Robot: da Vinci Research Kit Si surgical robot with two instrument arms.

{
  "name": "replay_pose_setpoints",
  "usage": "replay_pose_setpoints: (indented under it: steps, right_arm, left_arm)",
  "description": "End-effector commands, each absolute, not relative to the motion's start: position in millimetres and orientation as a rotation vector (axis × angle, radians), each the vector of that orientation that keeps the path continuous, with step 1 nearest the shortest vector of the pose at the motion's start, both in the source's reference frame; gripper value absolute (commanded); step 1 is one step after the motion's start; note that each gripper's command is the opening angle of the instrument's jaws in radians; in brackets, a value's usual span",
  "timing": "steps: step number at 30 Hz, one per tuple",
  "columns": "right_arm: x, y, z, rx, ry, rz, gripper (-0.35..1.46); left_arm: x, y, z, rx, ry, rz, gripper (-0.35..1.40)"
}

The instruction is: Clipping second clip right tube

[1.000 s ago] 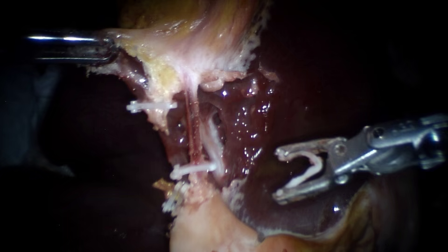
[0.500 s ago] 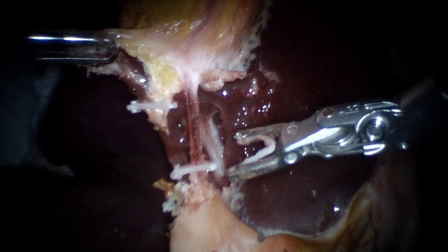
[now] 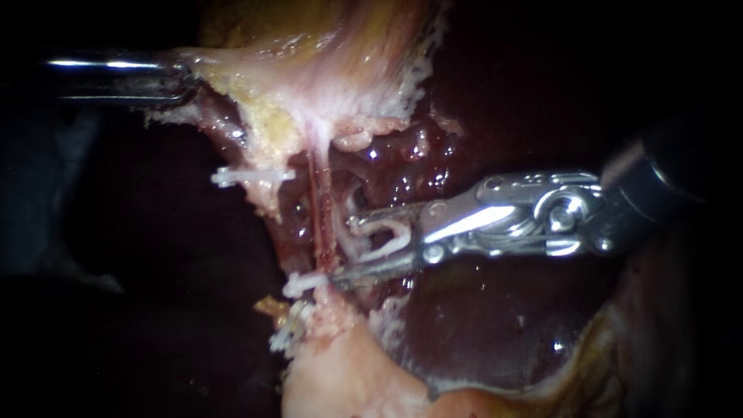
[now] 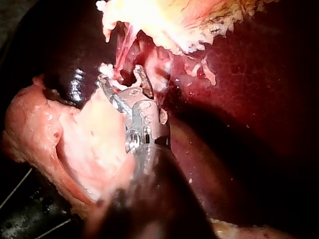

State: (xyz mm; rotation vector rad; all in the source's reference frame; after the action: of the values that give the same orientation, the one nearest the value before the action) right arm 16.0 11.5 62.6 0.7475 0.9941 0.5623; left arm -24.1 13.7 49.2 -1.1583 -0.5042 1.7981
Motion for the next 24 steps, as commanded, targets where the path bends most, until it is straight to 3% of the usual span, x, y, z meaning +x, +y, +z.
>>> replay_pose_setpoints:
  steps: [1,24]
  right_arm:
    - [16.2,11.4,62.6,0.753,1.003,0.565,0.48]
    - [20.0,10.2,63.3,0.873,1.114,0.565,0.48]
  left_arm:
    - [-24.1,13.7,49.2,-1.158,-0.504,1.798,-0.35]
    - [-24.1,13.7,49.2,-1.158,-0.504,1.798,-0.35]
